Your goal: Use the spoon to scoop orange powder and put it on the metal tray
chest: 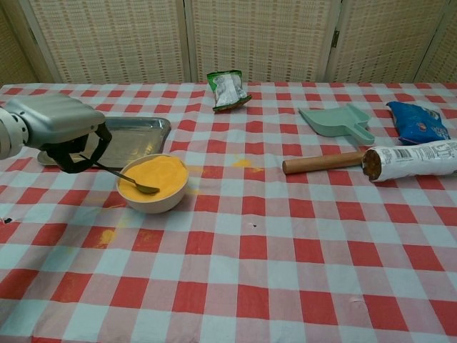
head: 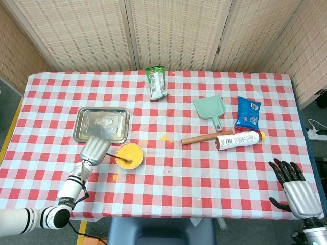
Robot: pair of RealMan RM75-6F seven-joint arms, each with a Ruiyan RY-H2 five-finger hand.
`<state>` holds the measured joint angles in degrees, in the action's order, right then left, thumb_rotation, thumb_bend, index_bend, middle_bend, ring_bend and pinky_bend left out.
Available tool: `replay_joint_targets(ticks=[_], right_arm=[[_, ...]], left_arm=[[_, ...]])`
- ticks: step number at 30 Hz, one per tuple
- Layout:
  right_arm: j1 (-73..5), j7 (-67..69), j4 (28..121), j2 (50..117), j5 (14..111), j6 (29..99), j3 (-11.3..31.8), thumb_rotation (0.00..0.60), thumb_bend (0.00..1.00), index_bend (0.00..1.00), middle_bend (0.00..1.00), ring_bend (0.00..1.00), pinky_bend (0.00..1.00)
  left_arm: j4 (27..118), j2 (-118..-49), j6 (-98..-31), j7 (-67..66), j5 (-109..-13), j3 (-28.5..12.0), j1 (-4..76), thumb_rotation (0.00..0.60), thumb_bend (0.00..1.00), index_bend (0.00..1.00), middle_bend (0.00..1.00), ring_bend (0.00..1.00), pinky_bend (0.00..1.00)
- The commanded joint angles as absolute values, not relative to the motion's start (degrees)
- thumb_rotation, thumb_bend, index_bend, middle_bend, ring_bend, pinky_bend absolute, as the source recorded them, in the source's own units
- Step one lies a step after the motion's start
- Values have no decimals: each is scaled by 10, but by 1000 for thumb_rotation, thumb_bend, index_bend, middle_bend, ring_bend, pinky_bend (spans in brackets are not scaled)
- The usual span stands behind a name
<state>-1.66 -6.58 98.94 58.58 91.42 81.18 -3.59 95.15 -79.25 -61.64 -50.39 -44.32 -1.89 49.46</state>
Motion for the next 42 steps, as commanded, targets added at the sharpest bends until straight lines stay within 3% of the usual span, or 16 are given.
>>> replay_joint_targets(ticks=[1,13,28,33,42], right_arm=[[-17,-67,989,586,911,810,-35,600,106,0,0,0,0],[-21,-70,987,589,900,803,-30,600,106,0,0,0,0],[-18,-70,989,588,906,808,-33,600,107,0,0,0,0],[-16,-67,991,586,918,815,-38,600,106,0,0,0,0],[-13,-63,992,583,931,821,-42,600,107,0,0,0,0]], left_arm=[[937,-797,-607,-498,-433,-27,499,600,606,997,1000,1000,1000],[903,-800,-584,-455,-429,-47,505,600,607,996,1000,1000,1000],[984,-754,-608,-443,-455,-42,491,600,606,996,1000,1000,1000],[1030,-726,-584,-450,-417,-31,495,600,607,996,1000,1000,1000],[1047,-720,-596,-470,-390,-19,502,600,607,996,1000,1000,1000]])
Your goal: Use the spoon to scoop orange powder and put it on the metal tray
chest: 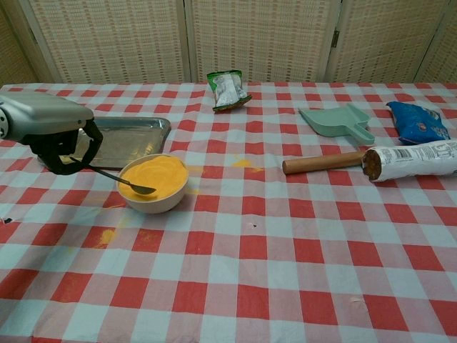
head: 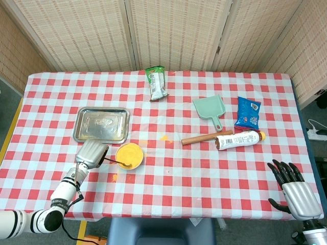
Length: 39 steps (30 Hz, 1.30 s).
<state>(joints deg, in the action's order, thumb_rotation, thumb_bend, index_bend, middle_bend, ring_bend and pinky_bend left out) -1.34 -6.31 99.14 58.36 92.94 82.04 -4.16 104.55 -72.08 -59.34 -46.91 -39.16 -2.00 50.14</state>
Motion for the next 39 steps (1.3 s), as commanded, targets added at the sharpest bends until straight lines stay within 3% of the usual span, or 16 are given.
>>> replay_joint_targets(ticks=[1,9,16,30,36,39], right_arm=[[-13,-63,992,583,932,822,-42,600,107,0,0,0,0],[-12,-62,992,583,930,823,-41,600,106,0,0,0,0],[-13,-65,989,586,917,819,-36,600,106,0,0,0,0],[-23,-94,981,603,869,792,-19,600,107,0,0,0,0],[-24,-97,979,604,861,788,-17,600,106,0,0,0,0],[-25,-99,978,605,857,786,-17,600,107,0,0,0,0]], left_arm=[[1047,-720,-598,-469,-389,-19,502,600,606,996,1000,1000,1000],[1042,-711,-605,-438,-401,-34,501,600,607,996,1000,1000,1000],[980,-719,-583,-399,-394,-58,509,600,607,996,1000,1000,1000],[665,-844,-453,-285,-391,-84,527,600,606,997,1000,1000,1000],[520,-919,-431,-247,-428,-82,525,600,606,996,1000,1000,1000],[473,-944,-422,-225,-454,-81,522,600,574,927,1000,1000,1000]])
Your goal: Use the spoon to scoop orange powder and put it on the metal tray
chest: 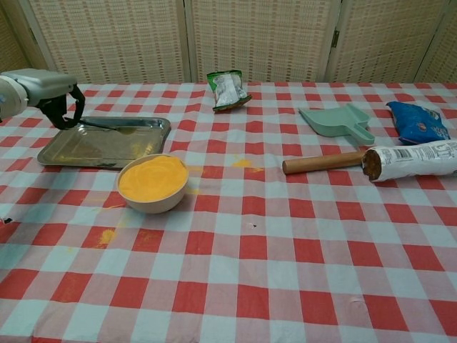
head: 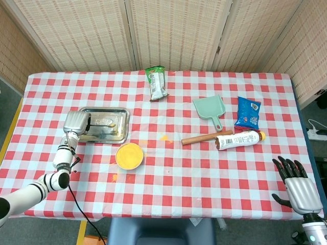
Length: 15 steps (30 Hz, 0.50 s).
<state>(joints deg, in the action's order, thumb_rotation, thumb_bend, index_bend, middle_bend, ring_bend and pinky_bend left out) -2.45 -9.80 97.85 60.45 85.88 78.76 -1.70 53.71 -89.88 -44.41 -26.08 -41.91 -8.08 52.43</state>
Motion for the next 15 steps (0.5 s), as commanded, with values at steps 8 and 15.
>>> replay_joint_targets(ticks=[8,15], right_arm=[[-23,-102,981,605,860,790,-18,600,107,0,0,0,0],[-21,-100,983,603,867,796,-21,600,107,0,0,0,0]], left_arm=[[436,-969,-416,-193,-494,-87,512,600,512,344,1000,1000,1000],[468,-951,-431,-175,-512,-104,500,600,465,24,1000,1000,1000]])
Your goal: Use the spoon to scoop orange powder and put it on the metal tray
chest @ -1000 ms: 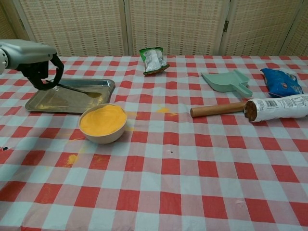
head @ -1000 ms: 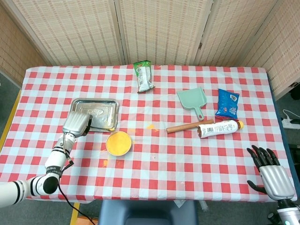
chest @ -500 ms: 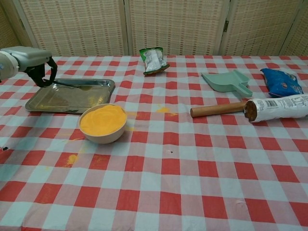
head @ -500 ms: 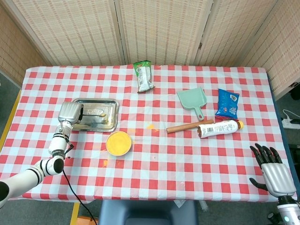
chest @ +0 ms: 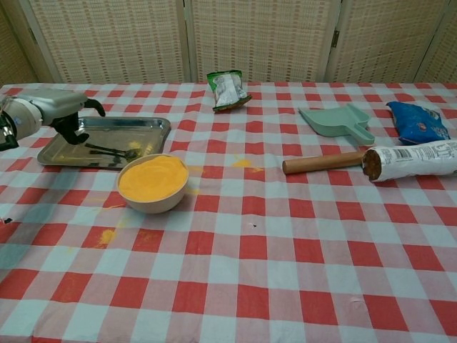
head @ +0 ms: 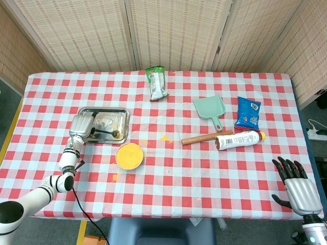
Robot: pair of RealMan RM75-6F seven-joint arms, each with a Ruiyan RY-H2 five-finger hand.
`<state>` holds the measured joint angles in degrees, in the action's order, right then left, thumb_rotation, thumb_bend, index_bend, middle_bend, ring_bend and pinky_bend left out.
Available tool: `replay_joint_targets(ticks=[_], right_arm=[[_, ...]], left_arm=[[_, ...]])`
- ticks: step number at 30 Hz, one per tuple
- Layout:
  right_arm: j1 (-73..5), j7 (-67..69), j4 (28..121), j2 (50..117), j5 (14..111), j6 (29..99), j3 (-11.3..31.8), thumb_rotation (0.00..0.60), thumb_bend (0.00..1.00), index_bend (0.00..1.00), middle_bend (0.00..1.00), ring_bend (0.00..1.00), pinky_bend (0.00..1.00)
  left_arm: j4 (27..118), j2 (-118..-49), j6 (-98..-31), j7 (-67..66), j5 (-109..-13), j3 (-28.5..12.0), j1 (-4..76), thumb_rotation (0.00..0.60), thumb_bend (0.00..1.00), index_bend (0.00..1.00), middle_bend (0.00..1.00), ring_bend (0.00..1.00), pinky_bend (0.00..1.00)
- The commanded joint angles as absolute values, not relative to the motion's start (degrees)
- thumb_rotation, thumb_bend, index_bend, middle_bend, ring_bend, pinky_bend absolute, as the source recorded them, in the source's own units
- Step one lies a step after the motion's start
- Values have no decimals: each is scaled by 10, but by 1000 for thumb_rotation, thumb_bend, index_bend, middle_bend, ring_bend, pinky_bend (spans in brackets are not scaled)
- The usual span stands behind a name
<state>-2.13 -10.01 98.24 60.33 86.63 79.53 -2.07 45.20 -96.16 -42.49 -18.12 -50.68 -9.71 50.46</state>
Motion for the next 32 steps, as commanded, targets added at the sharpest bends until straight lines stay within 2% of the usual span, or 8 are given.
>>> replay_joint_targets(ticks=[1,7,11,13,16,18,25,32], right_arm=[[-20,-98,984,602,870,798,-22,600,107,0,0,0,0],[-17,-90,988,596,886,807,-28,600,107,0,0,0,0],[-14,-79,990,592,904,818,-33,600,107,0,0,0,0],[-12,-76,989,593,914,825,-34,600,107,0,0,0,0],[-8,-70,988,593,930,836,-38,600,107,0,0,0,0],[-6,-66,988,593,937,844,-39,600,107,0,0,0,0],[0,-76,979,607,940,860,-33,600,106,0,0,0,0],[-6,-104,978,621,925,840,-29,600,105,0,0,0,0]], left_arm=[[477,-946,-434,-172,-513,-107,498,600,460,6,1000,1000,1000],[625,-867,-477,-144,-526,-126,464,600,454,0,1000,1000,1000],[812,-776,-578,-80,-603,-116,393,600,452,0,962,928,992],[879,-738,-616,-43,-652,-97,356,600,447,0,723,642,826],[949,-691,-686,4,-734,-57,297,600,439,0,238,159,364],[968,-672,-745,31,-787,-25,252,600,430,0,64,16,186],[897,-709,-936,32,-879,56,97,600,383,0,0,0,50],[903,-698,-924,-32,-869,57,76,600,382,0,0,0,39]])
